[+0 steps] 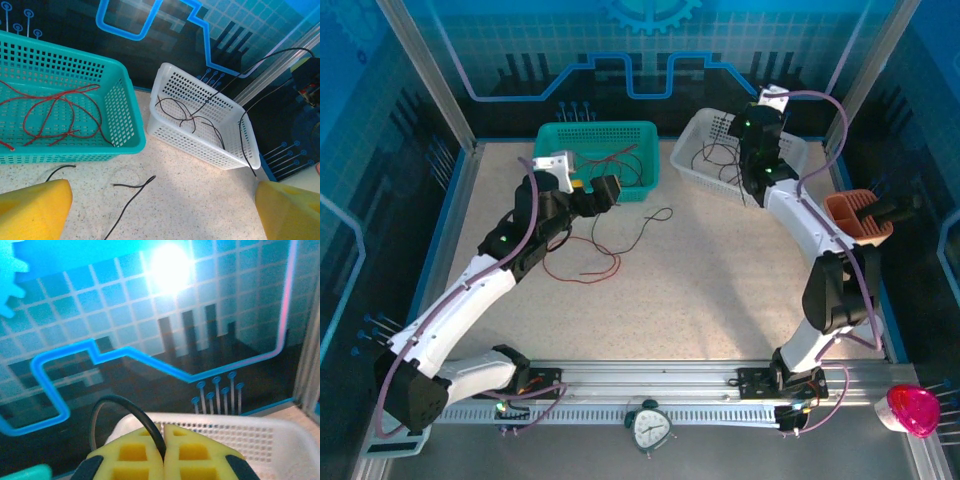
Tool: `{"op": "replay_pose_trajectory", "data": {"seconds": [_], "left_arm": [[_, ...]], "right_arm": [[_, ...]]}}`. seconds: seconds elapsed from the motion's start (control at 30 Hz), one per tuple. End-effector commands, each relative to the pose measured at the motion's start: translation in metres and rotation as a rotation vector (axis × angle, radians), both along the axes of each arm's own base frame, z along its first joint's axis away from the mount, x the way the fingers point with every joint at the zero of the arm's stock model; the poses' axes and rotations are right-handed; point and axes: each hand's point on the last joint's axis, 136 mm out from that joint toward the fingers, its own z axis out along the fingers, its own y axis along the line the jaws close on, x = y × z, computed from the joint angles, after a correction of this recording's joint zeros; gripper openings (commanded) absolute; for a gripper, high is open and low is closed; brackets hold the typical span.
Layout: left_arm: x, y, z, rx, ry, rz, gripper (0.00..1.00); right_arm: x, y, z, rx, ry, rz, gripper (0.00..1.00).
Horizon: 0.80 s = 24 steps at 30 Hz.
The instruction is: Untangle the cables
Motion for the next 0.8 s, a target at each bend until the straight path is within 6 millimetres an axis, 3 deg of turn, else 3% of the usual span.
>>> {"op": "replay_pose_trajectory", "data": {"seconds": [0.0, 0.47, 0.57, 0.77], "left_arm": [[0.0, 0.001, 0.019, -0.018, -0.038, -0.011, 0.95], [0.003, 0.001, 0.018, -0.033, -0.029, -0.02, 0.96], [0.001, 0.003, 0.02, -0.036, -0.032, -0.019, 0.96], [0.001, 0.003, 0.021, -0.051, -0.038, -0.019, 0.96]], "right_arm": [[0.004, -0.028, 0.031, -0.091, -0.118, -0.184, 0.0], [0.042, -0.046, 0.018, -0.358, -0.161, -0.377, 0.0], [0.049, -0.054, 0.006, -0.388, -0.124, -0.395, 0.0], [0.064, -0.067, -0.037, -0.369, -0.001, -0.36, 0.0]]}}
